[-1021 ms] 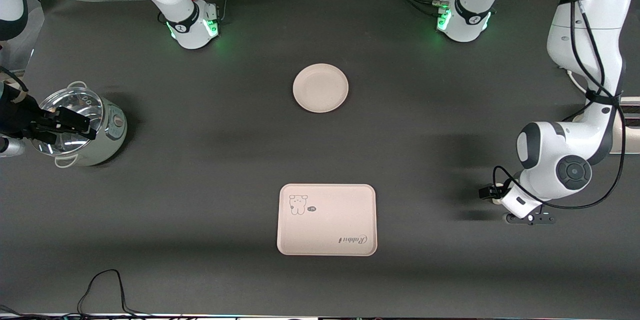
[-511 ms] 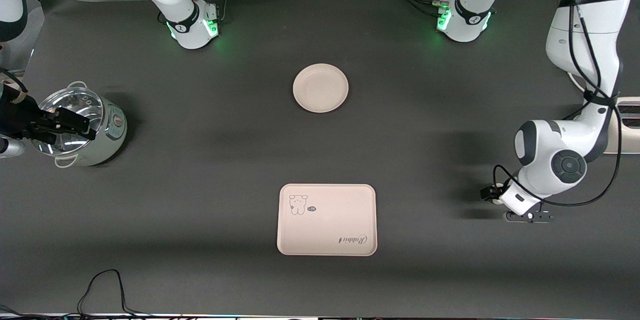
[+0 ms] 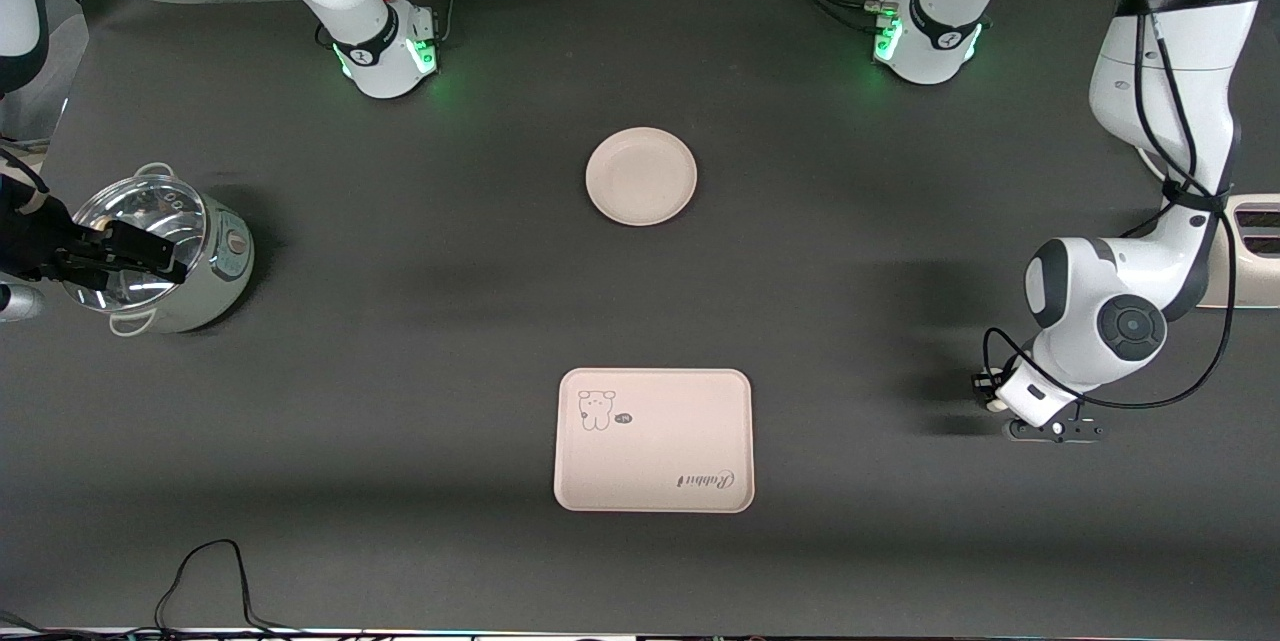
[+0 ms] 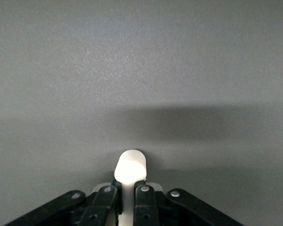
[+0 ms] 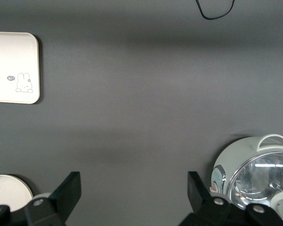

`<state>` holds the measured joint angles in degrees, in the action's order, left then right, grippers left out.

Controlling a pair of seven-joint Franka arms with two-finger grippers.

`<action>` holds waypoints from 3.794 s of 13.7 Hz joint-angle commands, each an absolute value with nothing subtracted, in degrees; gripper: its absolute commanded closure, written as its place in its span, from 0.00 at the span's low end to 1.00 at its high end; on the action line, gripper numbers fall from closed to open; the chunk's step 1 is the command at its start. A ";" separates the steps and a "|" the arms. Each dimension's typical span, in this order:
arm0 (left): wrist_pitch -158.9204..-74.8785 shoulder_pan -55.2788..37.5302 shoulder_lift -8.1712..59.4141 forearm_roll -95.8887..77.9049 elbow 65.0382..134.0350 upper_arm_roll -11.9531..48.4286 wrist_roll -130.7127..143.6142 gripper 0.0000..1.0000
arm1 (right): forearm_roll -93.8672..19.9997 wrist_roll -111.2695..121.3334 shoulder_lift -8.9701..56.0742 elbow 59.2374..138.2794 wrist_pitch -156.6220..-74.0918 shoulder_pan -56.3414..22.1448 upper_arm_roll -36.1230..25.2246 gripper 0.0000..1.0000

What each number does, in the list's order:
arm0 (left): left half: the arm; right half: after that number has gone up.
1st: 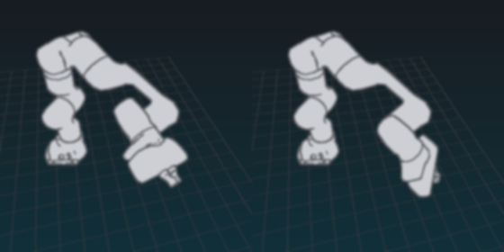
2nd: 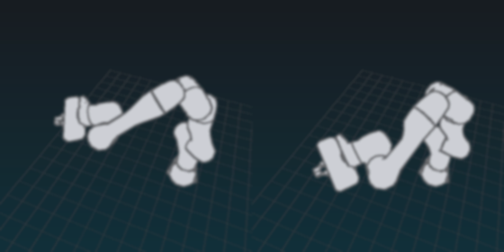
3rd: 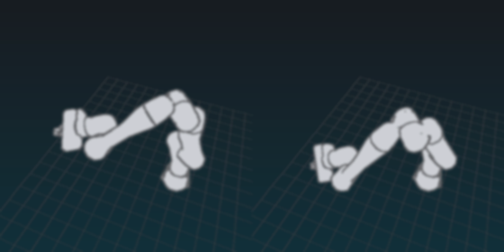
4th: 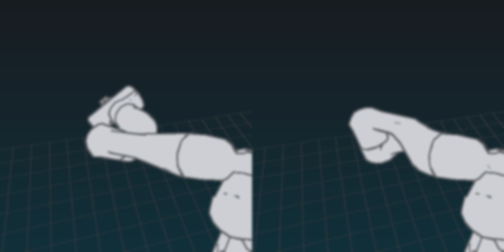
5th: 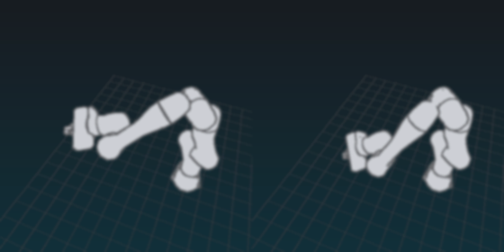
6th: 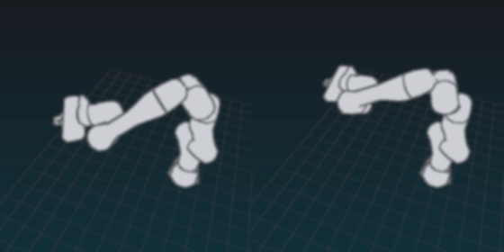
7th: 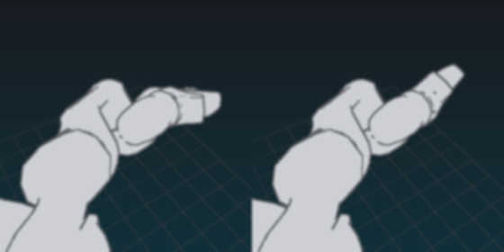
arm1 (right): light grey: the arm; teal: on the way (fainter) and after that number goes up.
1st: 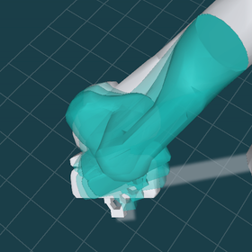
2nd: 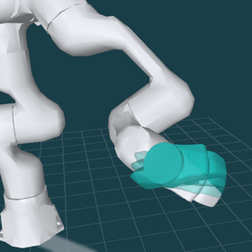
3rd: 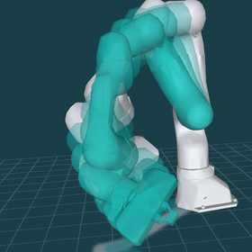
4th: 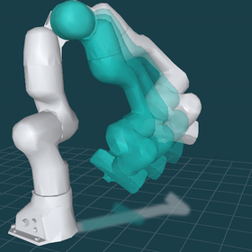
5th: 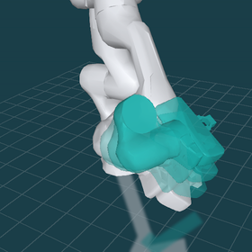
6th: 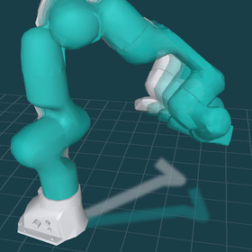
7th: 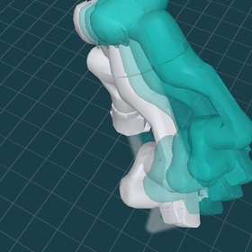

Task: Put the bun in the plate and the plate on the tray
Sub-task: 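Lower the left gripper and grasp the white bun, then carry the bun over the plate while the right gripper reaches out, then lower the bun onto the white plate and open the left gripper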

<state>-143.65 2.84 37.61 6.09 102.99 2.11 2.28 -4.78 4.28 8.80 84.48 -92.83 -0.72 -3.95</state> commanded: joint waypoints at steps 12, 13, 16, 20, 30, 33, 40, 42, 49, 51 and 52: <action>-109.85 -10.34 16.77 2.72 101.42 28.27 59.35 0.86 | -22.76 2.73 21.52 83.67 -98.24 2.37 -4.66 0.00; -111.26 -14.72 18.09 2.72 101.69 28.56 64.11 0.86 | -23.20 2.64 22.06 84.28 -99.57 2.11 -4.66 0.00; -116.17 -24.93 22.57 2.81 101.78 28.56 74.15 0.74 | -23.29 2.29 22.85 89.79 -107.28 -0.52 -4.57 0.00; -124.86 -33.21 31.79 6.57 102.30 28.21 80.92 0.74 | -23.47 0.80 22.94 96.32 -117.50 -5.35 -4.48 0.00; -130.25 -34.63 38.58 17.31 103.89 28.13 90.70 0.00 | -25.75 -0.79 21.98 99.05 -118.13 -9.58 -4.48 0.00; -129.55 -34.28 38.50 17.31 103.97 28.13 90.79 0.00 | -25.75 -0.01 18.74 103.43 -117.95 -10.10 -4.48 0.00; -115.51 -31.48 23.93 16.70 103.18 28.74 92.91 0.00 | -29.93 6.39 10.38 116.35 -120.22 -11.16 -4.30 0.00; -112.51 -28.06 19.36 16.52 103.18 28.65 89.23 0.00 | -36.80 11.14 9.23 120.56 -122.24 -11.34 -4.39 0.00; -102.14 -9.26 6.08 14.68 101.34 28.13 68.95 0.00 | -47.08 12.48 8.43 131.12 -141.83 -25.90 -4.39 0.00; -98.46 -3.02 2.74 12.23 101.34 28.13 57.97 0.00 | -51.40 12.66 9.22 131.48 -142.82 -29.68 -4.48 0.00; -97.13 -0.03 0.38 10.04 101.42 27.95 52.70 0.00 | -52.72 12.57 9.23 132.53 -144.04 -31.10 -4.48 0.00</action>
